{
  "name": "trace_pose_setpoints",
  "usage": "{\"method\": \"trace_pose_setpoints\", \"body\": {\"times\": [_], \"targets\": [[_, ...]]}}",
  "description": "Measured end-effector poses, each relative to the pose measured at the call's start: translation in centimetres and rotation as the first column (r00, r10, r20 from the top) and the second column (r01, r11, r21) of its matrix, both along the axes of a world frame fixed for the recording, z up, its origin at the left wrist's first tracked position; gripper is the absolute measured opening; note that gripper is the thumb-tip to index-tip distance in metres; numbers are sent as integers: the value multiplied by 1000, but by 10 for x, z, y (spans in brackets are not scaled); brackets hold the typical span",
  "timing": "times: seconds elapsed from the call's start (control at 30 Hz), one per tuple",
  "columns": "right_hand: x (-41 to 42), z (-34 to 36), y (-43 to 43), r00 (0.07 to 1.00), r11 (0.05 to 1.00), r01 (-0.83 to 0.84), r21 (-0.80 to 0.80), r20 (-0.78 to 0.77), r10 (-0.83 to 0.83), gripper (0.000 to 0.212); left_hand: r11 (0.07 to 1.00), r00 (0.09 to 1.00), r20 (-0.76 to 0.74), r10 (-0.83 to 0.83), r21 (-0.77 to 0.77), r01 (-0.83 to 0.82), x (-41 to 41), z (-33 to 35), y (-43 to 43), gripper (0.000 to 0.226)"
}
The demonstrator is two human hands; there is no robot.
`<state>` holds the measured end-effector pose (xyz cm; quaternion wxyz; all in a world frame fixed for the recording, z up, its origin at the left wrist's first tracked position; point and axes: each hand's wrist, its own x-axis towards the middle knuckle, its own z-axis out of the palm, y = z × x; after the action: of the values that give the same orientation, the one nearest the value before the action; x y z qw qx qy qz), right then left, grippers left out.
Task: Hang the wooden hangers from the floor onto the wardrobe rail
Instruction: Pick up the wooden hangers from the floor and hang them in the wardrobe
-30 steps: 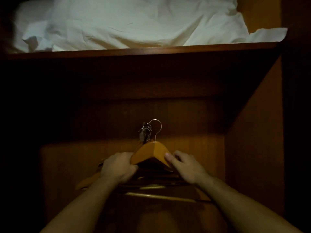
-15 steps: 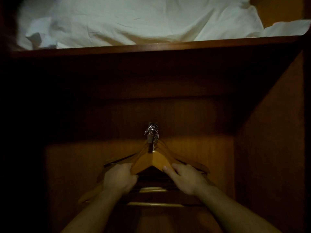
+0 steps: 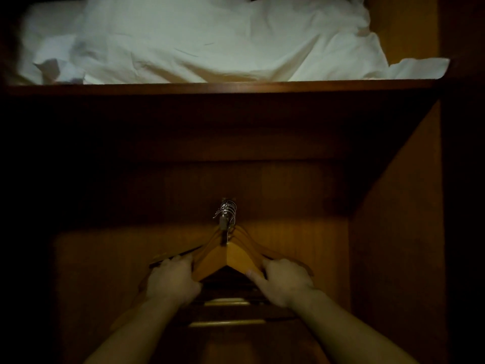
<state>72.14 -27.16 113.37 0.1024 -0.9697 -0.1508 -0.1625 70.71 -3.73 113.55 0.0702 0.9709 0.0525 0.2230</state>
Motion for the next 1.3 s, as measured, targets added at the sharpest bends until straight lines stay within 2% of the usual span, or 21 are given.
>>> {"method": "trace_pose_setpoints", "body": {"times": [0.23, 0.4, 0.57, 0.73, 0.83, 1.03, 1.3], "targets": [[-18, 15, -12, 999, 999, 31, -39, 32, -30, 59, 1000, 1000, -12, 21, 0, -21, -20, 10, -10, 48], [-36, 21, -17, 1000, 998, -3, -56, -5, 3, 58, 999, 999, 12, 52, -17, -52, -47, 11, -19, 48], [-59, 21, -4, 996, 992, -83, -90, -38, 79, 58, 993, 993, 19, 115, -41, -114, -88, 9, -20, 48], [-88, 10, 36, 971, 968, -229, -101, -98, 219, 58, 968, 972, -26, 233, -84, -235, -155, -1, 3, 46], [-116, 0, 72, 940, 936, -332, -115, -123, 319, 57, 937, 946, -42, 320, -131, -323, -203, -13, 25, 53], [-186, -11, 148, 845, 837, -532, -128, -133, 517, 64, 841, 847, -19, 532, -104, -530, -304, -25, 74, 48], [-308, -12, 252, 698, 688, -716, -115, -136, 703, 62, 712, 723, -49, 689, -143, -688, -456, -31, 141, 44]]}}
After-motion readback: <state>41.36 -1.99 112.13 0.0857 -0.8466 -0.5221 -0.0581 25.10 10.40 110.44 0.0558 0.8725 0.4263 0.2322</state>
